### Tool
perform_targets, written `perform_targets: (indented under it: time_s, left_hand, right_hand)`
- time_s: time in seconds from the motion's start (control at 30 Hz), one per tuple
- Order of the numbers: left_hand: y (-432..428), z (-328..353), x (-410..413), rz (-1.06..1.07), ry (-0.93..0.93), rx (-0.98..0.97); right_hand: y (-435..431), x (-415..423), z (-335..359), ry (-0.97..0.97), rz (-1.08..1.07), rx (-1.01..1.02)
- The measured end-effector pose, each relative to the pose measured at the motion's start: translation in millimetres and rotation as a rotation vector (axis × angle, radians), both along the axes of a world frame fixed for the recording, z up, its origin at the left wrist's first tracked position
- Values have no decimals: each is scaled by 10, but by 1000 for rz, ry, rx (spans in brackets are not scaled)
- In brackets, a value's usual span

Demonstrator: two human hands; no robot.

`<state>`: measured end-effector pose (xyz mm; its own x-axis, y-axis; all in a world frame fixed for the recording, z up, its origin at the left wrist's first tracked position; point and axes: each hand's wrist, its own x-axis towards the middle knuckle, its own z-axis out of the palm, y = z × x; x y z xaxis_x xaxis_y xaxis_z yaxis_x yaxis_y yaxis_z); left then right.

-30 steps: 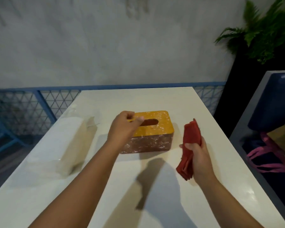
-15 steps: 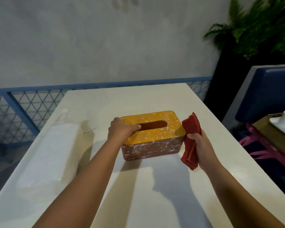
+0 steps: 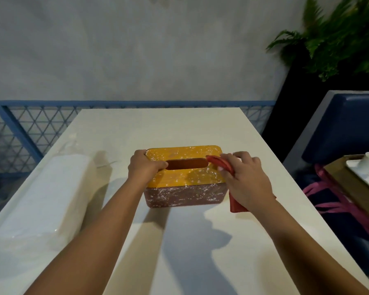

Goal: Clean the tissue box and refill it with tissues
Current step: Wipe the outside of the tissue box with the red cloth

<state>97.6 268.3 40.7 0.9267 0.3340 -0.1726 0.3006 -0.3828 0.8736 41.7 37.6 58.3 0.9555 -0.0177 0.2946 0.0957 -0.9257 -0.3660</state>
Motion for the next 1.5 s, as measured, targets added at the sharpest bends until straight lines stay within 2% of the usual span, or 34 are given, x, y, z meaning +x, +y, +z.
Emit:
perform_targets:
  time_s: [0.07,0.17,0.3,0.47,0.57,0.7,0.8,0.9,1.0,1.1,1.23,1.33,1.5]
  left_hand:
    - [-14,4,-14,5,-4,-9]
    - [-4,-8,-3,15,-8,-23]
    - [13,-58,25,15,-4,-40]
    - [32,-97,67,3,-6,-51]
    - [27,-92,70,5,-5,-60]
    - [27,-123,83,18,-19,-75]
    - [33,-139,93,21,-20,-93]
    - [37,-160,110,10,-18,-91]
    - [44,-162,112,4,-15,-86]
    - [47,-183,130,9,-15,-90]
    - [43,-194,148,19,-17,-94]
    - [50,-198,155,12,-20,-112]
    - [59,-221,169,10,-11,-119]
  right_hand:
    - [101,-7,-34,-87,32,-162]
    - [197,-33,-112,-185,82,-230]
    - [108,-103,-96,-207,167,-325]
    - [-8,185,-142,18,112,-471]
    - [227,254,-29,-17,36,-479]
    - [518,-28,1,-135,118,-392]
    - [441,-158,-48,-103,168,-366]
    - [209,-165,-40,-141,110,-393]
    - [187,3,12,-49,42,-429]
    - [364,132,21,2,82,-415]
    - [528,-53,-26,-118,141,-387]
    - [406,-160,-4,-86,154,-418]
    - [225,-3,137,62,21,-410]
